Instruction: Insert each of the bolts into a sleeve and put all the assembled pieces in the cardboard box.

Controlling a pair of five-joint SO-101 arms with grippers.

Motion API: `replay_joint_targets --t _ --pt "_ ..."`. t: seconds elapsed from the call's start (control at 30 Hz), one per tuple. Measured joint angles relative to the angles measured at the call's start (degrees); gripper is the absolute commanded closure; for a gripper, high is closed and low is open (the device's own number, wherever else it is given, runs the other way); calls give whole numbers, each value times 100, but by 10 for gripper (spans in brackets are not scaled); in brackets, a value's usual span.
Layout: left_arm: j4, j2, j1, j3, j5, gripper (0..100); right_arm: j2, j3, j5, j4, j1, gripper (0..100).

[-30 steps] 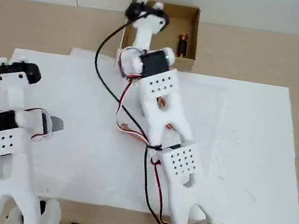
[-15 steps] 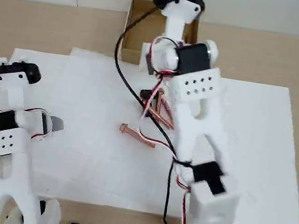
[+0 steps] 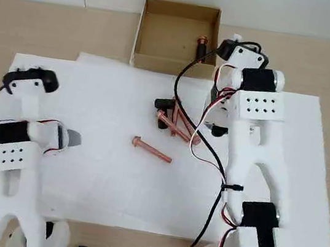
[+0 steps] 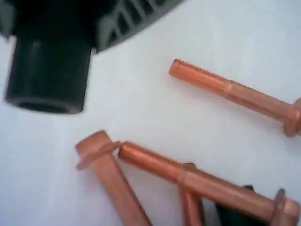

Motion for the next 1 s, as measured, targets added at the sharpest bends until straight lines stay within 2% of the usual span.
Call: replay_joint_targets --t 0.2,0.33,0.77,0.93,1.0 --pt "264 0 949 -264 440 720 0 378 26 -44 0 995" --pt "273 0 1389 -273 536 720 -9 1011 26 -440 0 995" --pt "273 0 1486 -273 554 720 -9 2936 325 -2031 220 992" --pt "273 0 1486 -273 545 720 -9 3051 352 -2145 220 877" --pt "273 0 1486 -273 545 720 -35 3130 352 -2171 202 862"
